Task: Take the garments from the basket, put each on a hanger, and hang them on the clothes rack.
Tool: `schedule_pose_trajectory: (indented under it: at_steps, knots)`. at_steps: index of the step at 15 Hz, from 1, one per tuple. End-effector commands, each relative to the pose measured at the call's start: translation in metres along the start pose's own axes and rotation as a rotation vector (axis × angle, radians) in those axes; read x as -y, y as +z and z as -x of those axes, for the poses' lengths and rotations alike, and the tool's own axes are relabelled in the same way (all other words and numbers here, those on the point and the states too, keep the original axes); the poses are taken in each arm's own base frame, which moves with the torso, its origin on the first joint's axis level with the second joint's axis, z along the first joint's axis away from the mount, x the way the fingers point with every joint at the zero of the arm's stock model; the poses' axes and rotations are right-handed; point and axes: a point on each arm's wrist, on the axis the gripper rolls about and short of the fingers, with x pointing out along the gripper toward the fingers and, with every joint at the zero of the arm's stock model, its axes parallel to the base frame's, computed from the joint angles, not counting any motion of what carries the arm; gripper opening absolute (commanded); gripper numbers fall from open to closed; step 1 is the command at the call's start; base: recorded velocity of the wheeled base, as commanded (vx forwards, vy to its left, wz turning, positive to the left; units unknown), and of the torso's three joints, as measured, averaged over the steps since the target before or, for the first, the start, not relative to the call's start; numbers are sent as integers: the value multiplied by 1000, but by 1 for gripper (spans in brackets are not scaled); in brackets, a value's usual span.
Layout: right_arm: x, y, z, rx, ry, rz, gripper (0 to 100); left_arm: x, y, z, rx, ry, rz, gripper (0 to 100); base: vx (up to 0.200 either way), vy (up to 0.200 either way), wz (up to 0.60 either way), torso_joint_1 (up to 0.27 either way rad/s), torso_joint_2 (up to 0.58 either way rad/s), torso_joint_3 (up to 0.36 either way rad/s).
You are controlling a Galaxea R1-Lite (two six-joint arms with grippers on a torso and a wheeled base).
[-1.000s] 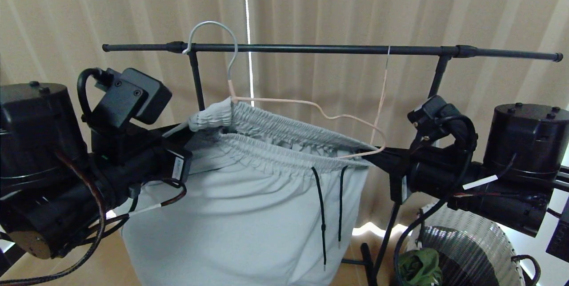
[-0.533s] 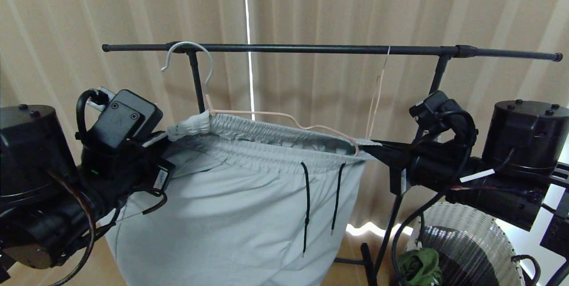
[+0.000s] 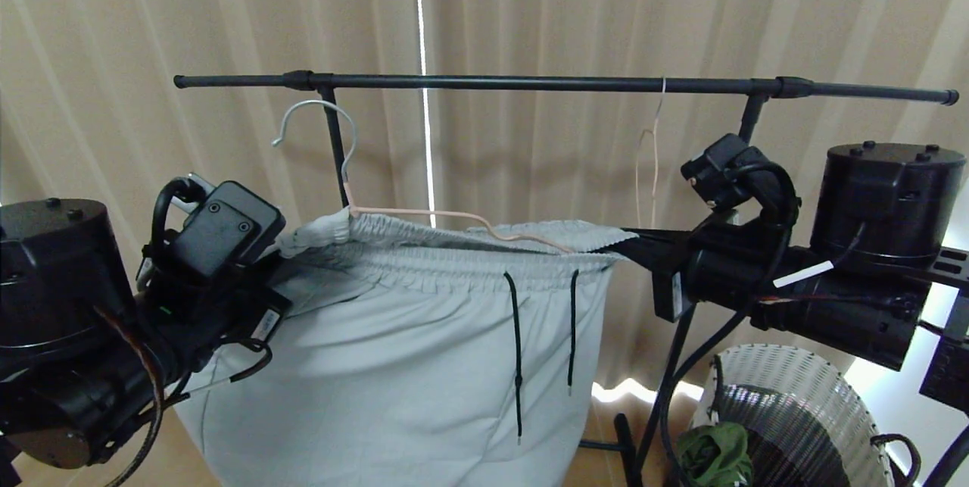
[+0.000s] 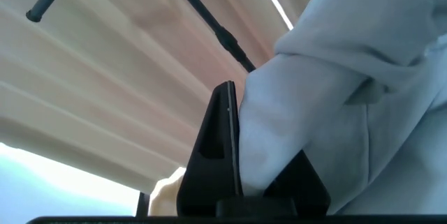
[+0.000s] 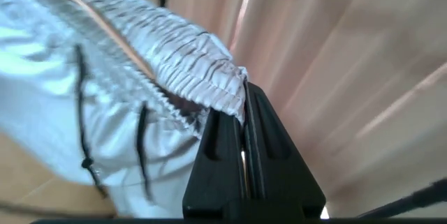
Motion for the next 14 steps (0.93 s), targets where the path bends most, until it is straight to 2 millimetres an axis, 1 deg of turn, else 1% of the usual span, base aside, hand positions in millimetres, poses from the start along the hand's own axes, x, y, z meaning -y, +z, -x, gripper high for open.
schedule_pose_trajectory:
  at_steps: [1,2,3,4,5,8,9,10,12,14]
  knots:
    - [-18,20,-3,27,67,17,0,4,1,-4,-5,-13,-6,0,0,0,0,0,0,0]
    - [-28,27,-7,26,102,25,0,7,2,-7,-2,-24,-9,0,0,0,0,0,0,0]
    - [-32,29,-11,22,116,29,0,9,3,-7,4,-29,-10,0,0,0,0,0,0,0]
    - [-45,33,-20,21,154,39,0,14,5,-7,19,-46,-14,0,0,0,0,0,0,0]
    - [-53,33,-26,17,160,45,0,17,7,-6,26,-54,-15,0,0,0,0,0,0,0]
    - [-67,34,-38,17,161,55,0,20,7,-8,24,-64,-20,0,0,0,0,0,0,0]
    - [-67,34,-38,17,161,55,0,20,7,-8,24,-64,-20,0,0,0,0,0,0,0]
    - [-69,35,-40,17,167,55,0,24,9,-10,53,-69,-9,0,0,0,0,0,0,0]
    - [-70,32,-45,5,152,56,0,30,15,-9,107,-76,4,0,0,0,0,0,0,0]
    - [-63,30,-45,-8,96,54,0,30,11,-9,91,-65,1,0,0,0,0,0,0,0]
